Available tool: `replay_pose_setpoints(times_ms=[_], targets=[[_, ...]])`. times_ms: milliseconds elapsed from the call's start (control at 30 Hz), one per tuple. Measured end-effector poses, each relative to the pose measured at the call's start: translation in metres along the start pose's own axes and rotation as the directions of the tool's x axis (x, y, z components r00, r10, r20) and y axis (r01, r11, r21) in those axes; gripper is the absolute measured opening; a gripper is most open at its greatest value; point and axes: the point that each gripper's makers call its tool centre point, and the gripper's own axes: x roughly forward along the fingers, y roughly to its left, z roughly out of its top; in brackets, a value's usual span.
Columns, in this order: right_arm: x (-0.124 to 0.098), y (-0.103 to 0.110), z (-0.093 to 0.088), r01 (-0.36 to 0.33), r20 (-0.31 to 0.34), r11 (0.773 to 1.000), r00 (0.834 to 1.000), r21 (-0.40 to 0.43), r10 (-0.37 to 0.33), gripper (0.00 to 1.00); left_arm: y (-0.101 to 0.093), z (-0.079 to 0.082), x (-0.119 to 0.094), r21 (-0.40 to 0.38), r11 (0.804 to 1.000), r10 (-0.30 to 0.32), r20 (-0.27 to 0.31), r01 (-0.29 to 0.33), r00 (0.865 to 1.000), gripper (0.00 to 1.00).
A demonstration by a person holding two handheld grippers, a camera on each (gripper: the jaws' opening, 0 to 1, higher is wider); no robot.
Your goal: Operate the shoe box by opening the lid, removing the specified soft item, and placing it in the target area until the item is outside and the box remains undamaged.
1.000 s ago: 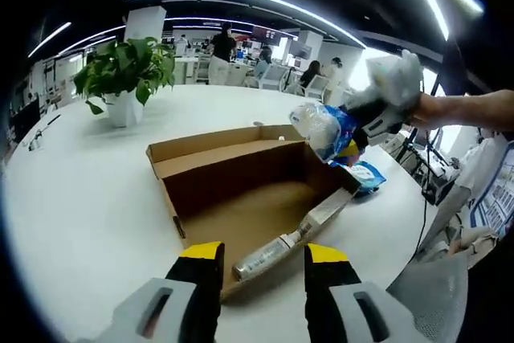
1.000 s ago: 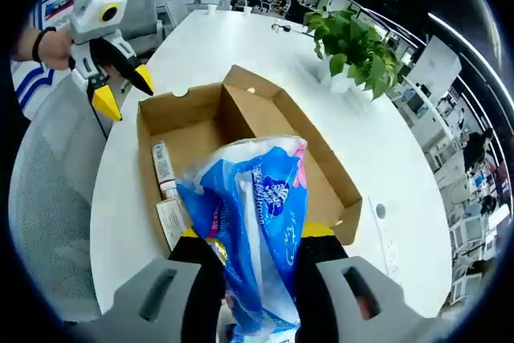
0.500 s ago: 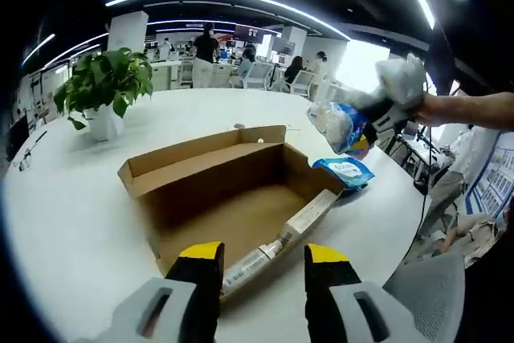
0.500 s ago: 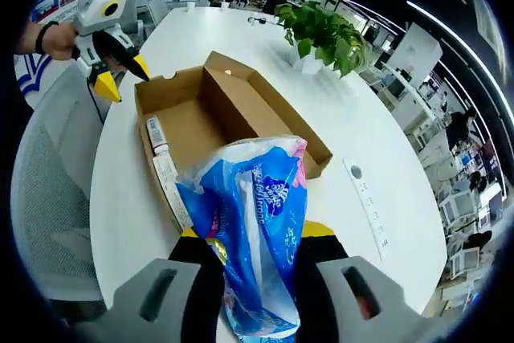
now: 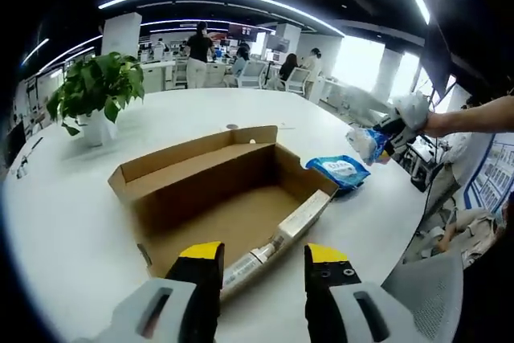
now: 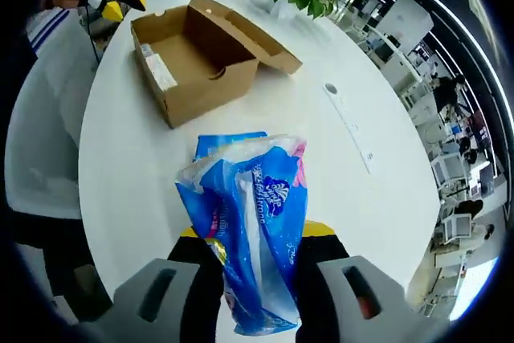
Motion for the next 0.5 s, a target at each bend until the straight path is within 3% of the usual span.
replay_pose_setpoints(times_ms=[200,500], targets=[[-0.01,-0.022,-0.039,0.035,-0.043,0.998,0.998,0.047,-0.033,0.3,0.004,-0.001,-0.001,0.0,1.0,0.01,-0.008,-0.01,1.0,0.4],[-0.01,-0.044,-0.052,0.048,-0.054,0.997,0.998,0.06,-0.045,0.3,0.007,0.002,-0.002,-0.009,1.0,0.023,-0.012,-0.024,1.0,0.4]])
